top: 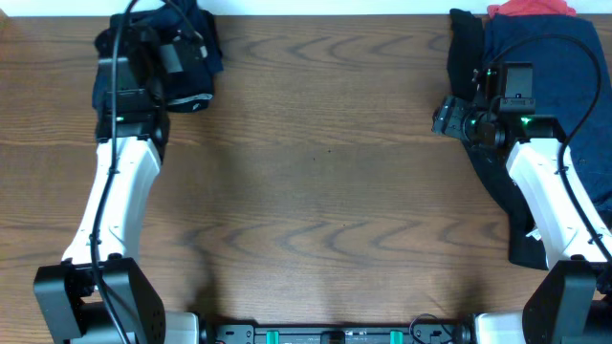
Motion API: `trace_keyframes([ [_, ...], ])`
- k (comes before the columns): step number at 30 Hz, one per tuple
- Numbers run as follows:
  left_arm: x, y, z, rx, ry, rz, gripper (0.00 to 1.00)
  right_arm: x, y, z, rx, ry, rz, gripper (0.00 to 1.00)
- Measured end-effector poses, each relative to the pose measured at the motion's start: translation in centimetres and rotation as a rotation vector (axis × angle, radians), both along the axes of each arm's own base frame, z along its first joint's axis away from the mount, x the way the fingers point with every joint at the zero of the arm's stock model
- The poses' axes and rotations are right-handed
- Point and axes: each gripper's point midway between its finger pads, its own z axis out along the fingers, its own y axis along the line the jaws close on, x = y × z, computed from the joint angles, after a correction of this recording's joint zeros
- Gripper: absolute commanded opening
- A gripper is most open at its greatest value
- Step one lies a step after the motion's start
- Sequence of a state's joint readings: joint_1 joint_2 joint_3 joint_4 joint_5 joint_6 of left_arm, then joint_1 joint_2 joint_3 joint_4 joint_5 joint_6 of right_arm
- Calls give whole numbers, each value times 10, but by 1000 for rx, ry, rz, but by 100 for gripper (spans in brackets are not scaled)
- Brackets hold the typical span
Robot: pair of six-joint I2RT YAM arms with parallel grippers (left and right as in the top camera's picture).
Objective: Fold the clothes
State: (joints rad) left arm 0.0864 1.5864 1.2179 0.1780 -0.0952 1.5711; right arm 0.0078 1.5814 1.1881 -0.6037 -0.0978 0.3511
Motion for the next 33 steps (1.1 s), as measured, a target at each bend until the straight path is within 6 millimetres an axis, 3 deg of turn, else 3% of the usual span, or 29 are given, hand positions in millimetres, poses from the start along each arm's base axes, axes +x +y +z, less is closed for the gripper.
trace_keyframes([
  [5,-2,19,-1,-17,0,1,6,0,-1,0,-4,0,-2,79],
  [11,5,16,-12,-36,11,-48,6,-1,-1,-1,-4,5,-3,79],
  [18,45,18,-53,-33,-36,-71,7,-3,-1,-2,-5,14,-2,79],
  [24,71,21,-73,-16,-125,-76,8,-4,-1,-3,-7,21,-3,79],
  [25,74,22,-77,-14,-137,-77,11,-4,-1,-3,-8,22,-3,78],
  [26,76,22,-81,-11,-144,-76,21,-5,-1,-3,-8,23,-3,79],
  [27,79,22,-87,-11,-151,-78,98,-5,-1,-3,-8,23,-3,79],
  [33,92,24,-126,-53,-127,-72,98,-5,-1,-3,-8,24,-2,79],
])
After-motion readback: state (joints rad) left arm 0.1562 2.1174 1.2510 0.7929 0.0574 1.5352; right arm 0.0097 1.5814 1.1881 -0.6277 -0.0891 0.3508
